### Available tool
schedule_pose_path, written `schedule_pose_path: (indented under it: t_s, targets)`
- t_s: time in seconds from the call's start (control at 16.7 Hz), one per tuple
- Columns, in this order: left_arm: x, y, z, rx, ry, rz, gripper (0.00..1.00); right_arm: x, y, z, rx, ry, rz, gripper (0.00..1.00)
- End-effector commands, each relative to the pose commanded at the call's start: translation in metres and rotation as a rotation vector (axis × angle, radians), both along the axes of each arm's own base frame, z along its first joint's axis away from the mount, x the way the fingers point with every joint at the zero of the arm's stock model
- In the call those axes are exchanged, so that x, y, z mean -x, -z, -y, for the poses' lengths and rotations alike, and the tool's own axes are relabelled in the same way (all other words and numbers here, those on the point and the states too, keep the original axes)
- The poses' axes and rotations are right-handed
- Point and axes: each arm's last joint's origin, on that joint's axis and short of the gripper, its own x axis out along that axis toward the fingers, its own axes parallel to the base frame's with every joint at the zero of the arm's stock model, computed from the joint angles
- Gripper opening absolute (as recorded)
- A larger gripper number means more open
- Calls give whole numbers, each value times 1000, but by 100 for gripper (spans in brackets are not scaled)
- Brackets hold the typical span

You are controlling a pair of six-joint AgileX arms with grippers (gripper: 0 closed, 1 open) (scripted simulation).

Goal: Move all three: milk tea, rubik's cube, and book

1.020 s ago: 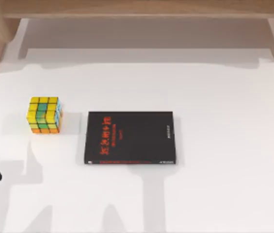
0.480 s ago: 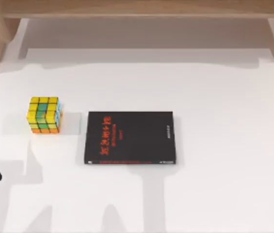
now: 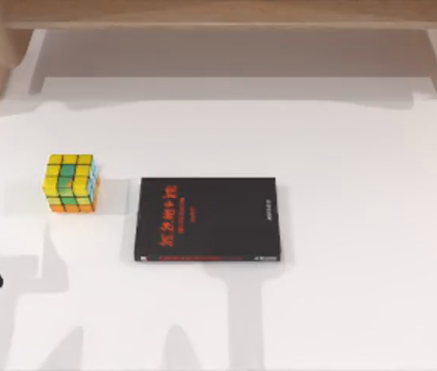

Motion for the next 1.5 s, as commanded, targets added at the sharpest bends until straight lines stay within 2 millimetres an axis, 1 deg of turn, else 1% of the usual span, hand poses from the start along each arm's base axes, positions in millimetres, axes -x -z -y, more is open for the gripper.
schedule_pose_path:
  t_s: [0.24, 0.48, 0.6, 0.84, 0.96, 1.32, 1.5]
  targets:
    - [0, 0, 0, 0, 0, 0, 100, 1, -1, 0, 1, -1, 2, 100]
    - [0, 0, 0, 0, 0, 0, 100, 22, 0, 0, 1, 1, 0, 100]
    - [0, 0, 0, 0, 0, 0, 100, 30, 0, -1, 0, -1, 0, 100]
    - [0, 0, 0, 0, 0, 0, 100, 28, 0, -1, -2, -4, -2, 100]
    - [0, 0, 0, 0, 0, 0, 100, 31, -8, -1, -2, -4, -2, 100]
    - [0, 0, 0, 0, 0, 0, 100, 46, -45, -1, -2, -4, -2, 100]
    - [0, 0, 0, 0, 0, 0, 100, 48, -49, -2, -3, -4, -3, 100]
